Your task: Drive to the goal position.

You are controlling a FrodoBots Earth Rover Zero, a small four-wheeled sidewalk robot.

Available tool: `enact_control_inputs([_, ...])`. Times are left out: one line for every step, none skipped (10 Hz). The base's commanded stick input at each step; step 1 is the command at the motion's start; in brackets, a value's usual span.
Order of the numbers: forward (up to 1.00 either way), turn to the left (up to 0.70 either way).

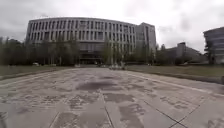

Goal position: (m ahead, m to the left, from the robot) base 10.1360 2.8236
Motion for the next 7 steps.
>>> enact_control_inputs([0.70,0.01])
enact_control_inputs([0.70,0.01])
enact_control_inputs([0.70,0.01])
enact_control_inputs([0.70,0.01])
enact_control_inputs([0.70,0.01])
enact_control_inputs([0.70,0.01])
enact_control_inputs([0.70,0.01])
